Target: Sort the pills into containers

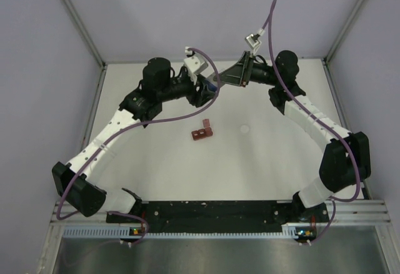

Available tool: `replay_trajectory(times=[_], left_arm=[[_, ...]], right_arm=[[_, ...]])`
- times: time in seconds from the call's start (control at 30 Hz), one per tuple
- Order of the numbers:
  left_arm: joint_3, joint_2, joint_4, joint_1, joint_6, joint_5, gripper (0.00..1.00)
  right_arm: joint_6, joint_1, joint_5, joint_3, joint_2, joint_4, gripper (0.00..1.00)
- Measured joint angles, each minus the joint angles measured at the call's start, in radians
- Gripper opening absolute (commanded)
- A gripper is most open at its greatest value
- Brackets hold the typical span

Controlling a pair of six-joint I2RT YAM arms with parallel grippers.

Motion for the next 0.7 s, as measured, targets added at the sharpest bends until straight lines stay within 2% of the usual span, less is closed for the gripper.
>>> replay_trajectory(times=[0.07,0.1,0.17,0.2,0.27,0.3,0.37,0.47,0.7], left_arm=[[0.000,0.000,0.000,0.001,0.000,0.001,0.39],[0.000,0.000,0.000,0.001,-0.002,0.002,0.26],[0.000,0.000,0.000,0.001,-0.003,0.003,0.03],[0.000,0.000,-0.001,0.001,-0.003,0.004,0.00],[0.000,0.000,-0.003,0.001,-0.002,0.004,0.00],[0.000,0.000,-0.005,0.001,-0.001,0.004,0.00],[0.000,0.001,-0.013,0.001,0.001,0.004,0.00],[-0.002,0.002,-0.019,0.001,0.003,0.004,0.00],[-0.020,0.000,-0.017,0.006,0.003,0.011,0.00]], right_arm=[[-0.003,-0.001,0.001,0.000,0.000,0.000,0.00],[-0.003,-0.001,0.001,-0.001,0.000,0.000,0.00],[-0.009,-0.001,0.000,-0.002,0.000,0.000,0.07],[-0.011,-0.001,0.000,-0.002,0.000,0.000,0.14],[-0.020,-0.001,0.000,-0.002,0.000,-0.004,0.25],[-0.027,-0.001,0.000,-0.002,-0.001,-0.011,0.36],[-0.048,0.000,0.001,-0.002,-0.007,-0.035,0.45],[-0.082,0.000,0.002,-0.002,-0.021,-0.077,0.57],[-0.194,-0.001,0.017,-0.002,-0.051,-0.174,0.74]])
